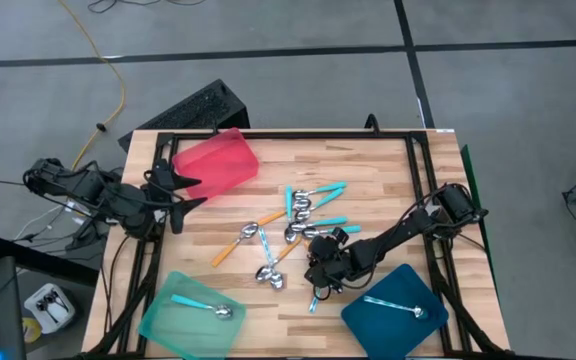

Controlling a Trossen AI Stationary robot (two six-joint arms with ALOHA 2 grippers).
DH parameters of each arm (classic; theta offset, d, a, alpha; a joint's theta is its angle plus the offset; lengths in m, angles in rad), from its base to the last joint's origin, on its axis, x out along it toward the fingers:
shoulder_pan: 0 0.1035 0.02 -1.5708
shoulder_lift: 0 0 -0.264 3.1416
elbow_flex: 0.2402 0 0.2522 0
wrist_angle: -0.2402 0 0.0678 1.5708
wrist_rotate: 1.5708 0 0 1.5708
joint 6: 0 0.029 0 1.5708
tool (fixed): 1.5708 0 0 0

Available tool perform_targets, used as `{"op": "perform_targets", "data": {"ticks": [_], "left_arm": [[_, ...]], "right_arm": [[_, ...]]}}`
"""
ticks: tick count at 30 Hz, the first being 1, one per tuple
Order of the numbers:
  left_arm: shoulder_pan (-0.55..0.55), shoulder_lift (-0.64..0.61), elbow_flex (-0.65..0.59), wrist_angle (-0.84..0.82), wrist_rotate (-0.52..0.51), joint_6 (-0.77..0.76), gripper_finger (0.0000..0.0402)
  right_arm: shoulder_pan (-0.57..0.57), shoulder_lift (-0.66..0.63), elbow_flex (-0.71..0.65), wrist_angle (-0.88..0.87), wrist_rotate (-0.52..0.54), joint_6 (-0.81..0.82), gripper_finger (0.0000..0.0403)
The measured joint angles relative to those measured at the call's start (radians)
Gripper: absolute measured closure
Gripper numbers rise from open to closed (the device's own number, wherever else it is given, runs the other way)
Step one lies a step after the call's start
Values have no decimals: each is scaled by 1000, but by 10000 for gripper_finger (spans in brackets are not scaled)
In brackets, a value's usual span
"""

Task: Sort silverware by color (type)
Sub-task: Put the yellow spoon into the pink bin

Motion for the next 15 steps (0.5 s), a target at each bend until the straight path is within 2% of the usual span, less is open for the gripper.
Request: {"op": "perform_targets", "data": {"ticks": [5,12,15], "left_arm": [[0,5,0,-1,0,0,175],[0,5,0,-1,0,-3,175],[0,5,0,-1,0,-3,175]], "right_arm": [[-1,-8,-1,-9,-8,0,219],[-14,-8,-1,-18,-18,5,297],[-15,-8,-1,-21,-11,5,317]]}}
